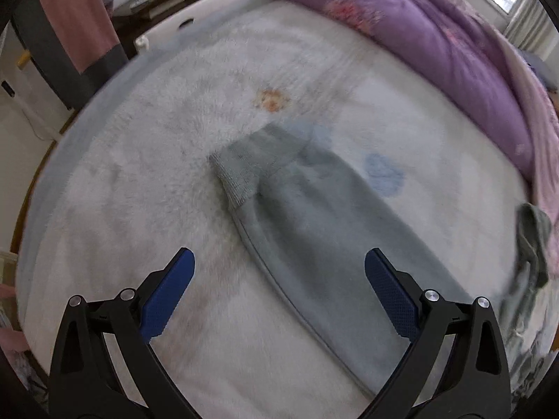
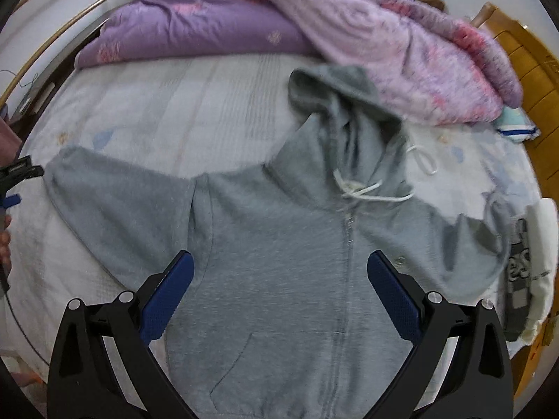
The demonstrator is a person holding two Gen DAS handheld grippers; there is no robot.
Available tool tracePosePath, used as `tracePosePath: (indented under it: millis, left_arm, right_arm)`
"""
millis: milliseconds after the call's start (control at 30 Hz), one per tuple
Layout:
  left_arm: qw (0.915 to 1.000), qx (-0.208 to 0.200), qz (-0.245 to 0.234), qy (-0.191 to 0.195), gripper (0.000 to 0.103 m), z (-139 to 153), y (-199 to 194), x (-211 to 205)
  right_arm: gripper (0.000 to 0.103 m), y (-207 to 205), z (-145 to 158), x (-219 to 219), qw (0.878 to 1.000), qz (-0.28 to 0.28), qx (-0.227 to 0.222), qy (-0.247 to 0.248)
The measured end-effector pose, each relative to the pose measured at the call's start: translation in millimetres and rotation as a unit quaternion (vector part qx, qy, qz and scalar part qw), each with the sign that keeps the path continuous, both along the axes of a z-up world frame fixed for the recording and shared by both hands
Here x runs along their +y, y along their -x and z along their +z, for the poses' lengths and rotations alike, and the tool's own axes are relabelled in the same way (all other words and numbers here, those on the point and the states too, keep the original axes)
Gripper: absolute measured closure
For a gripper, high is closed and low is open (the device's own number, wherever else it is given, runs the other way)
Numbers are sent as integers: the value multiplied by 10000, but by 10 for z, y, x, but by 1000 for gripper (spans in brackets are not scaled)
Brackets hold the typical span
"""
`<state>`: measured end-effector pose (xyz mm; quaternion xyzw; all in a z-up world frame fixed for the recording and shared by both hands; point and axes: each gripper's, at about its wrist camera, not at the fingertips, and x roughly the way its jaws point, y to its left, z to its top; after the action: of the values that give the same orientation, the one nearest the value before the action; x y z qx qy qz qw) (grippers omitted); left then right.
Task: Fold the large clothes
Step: 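Lower the left tool to the hoodie sleeve cuff and close on it, then carry the sleeve cuff with the left tool across the hoodie body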
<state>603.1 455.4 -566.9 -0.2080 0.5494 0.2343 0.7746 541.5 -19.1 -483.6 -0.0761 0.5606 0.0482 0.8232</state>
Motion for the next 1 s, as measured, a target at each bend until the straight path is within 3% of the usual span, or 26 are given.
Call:
tracePosePath:
  millis: [67,100,133,200,267,333,433,500,567,667,733,800,867,1000]
  left_arm:
    - [9998,89,135,121,13,-234,-74,117]
    - [9997,100,151,132,23,-298,-104,133]
    - [9995,171,106,225,41,-404,-159,160]
    - [9991,302,57,278,56,-514,-236,162]
    - [9991,346,61,252,77,-603,-277,194]
    - [9991,247,151,297,92,-609,-256,264]
    - [9991,-8,295,299,95,-440,-136,366]
    - [9986,-132,504,132,95,-252,3,470]
    - [9969,-301,720,73,95,-62,175,583]
    - [9966,-282,765,-74,95,97,427,630]
    - [9976,-68,659,-195,95,90,522,549]
    - [9977,20,625,-277,95,85,590,471]
    - [9979,-82,540,-338,95,171,633,403]
    - [9956,-503,31,-787,95,663,612,-69]
  right_arm:
    - [8,-37,-173,18,9999,83,85,-51]
    - [8,-54,-259,29,9998,108,132,-61]
    - [8,-73,-337,39,9997,117,194,-81]
    - [8,-114,-477,49,9992,111,315,-213]
    - [8,-146,-577,67,9988,111,398,-249]
    - [8,-174,-641,71,9983,135,454,-345]
    - [11,-227,-709,70,9960,213,544,-677]
    - [26,-260,-742,81,9943,270,590,-851]
    - [55,-300,-806,143,9908,430,690,-1086]
    - [70,-326,-929,310,9839,710,880,-1386]
    - [72,-334,-1050,432,9782,851,1050,-1577]
    - [72,-334,-1244,561,9758,989,1286,-1465]
    - [72,-347,-1442,617,9720,1059,1571,-1388]
    - [72,-360,-1351,505,9673,1083,1466,-1764]
